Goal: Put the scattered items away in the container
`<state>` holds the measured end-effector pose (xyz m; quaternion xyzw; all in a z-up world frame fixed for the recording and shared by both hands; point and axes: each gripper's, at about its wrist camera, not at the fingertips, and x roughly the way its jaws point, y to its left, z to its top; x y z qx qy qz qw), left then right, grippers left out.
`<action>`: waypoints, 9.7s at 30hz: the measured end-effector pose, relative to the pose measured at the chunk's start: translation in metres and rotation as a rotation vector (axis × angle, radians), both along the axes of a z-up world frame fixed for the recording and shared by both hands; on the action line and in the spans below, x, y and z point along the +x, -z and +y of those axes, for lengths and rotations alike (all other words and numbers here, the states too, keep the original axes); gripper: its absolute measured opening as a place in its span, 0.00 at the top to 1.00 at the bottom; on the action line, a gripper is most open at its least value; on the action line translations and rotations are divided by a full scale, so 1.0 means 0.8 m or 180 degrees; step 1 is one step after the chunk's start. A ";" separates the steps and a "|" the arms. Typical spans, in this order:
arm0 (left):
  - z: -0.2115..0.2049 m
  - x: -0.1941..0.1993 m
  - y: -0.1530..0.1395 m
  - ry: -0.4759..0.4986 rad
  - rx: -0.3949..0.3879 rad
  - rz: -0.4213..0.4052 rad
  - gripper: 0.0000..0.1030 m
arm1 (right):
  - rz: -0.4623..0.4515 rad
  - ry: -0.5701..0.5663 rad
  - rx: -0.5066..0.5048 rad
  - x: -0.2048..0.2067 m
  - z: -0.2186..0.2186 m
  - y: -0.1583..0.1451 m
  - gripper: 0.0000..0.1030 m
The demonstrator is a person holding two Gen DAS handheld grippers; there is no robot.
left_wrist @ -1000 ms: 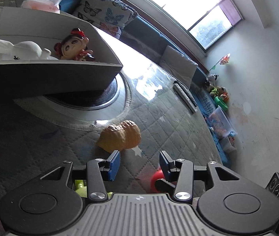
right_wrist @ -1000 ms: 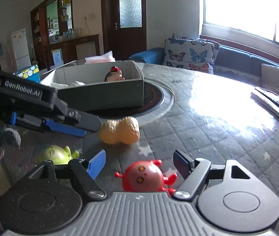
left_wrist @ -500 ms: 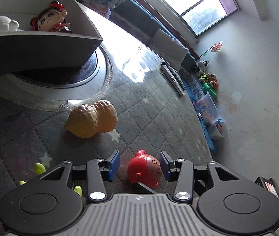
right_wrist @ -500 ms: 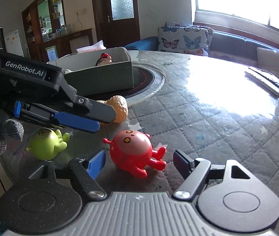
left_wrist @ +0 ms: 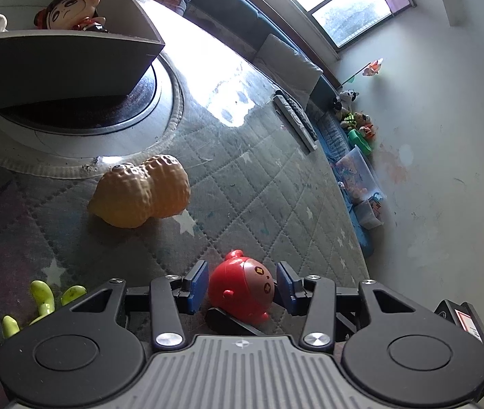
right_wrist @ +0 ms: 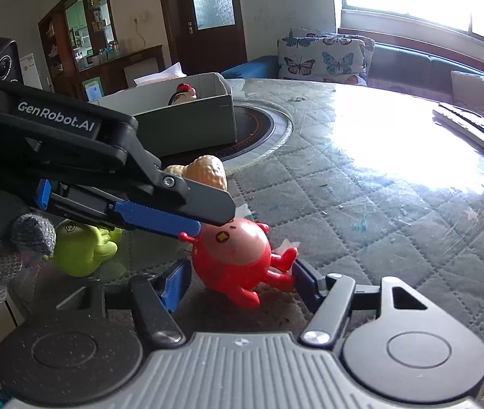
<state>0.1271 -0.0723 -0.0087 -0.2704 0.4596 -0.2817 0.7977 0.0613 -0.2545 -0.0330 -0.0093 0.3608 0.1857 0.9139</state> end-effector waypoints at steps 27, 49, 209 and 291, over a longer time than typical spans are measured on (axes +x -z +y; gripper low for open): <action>0.078 0.006 -0.062 -0.0422 -0.0151 -0.0462 0.61 | -0.0459 -0.0457 -0.0110 0.041 0.063 -0.062 0.38; 0.193 0.150 -0.067 -0.1158 -0.0065 -0.0529 0.61 | -0.0384 -0.0909 -0.0059 0.232 0.191 -0.075 0.39; 0.259 0.071 -0.046 -0.1247 0.0424 -0.0632 0.62 | 0.0011 -0.1570 0.0247 0.210 0.268 -0.041 0.51; 0.086 0.055 0.017 -0.0257 0.0272 -0.0214 0.62 | -0.0239 -0.0478 -0.0210 0.081 0.096 0.013 0.32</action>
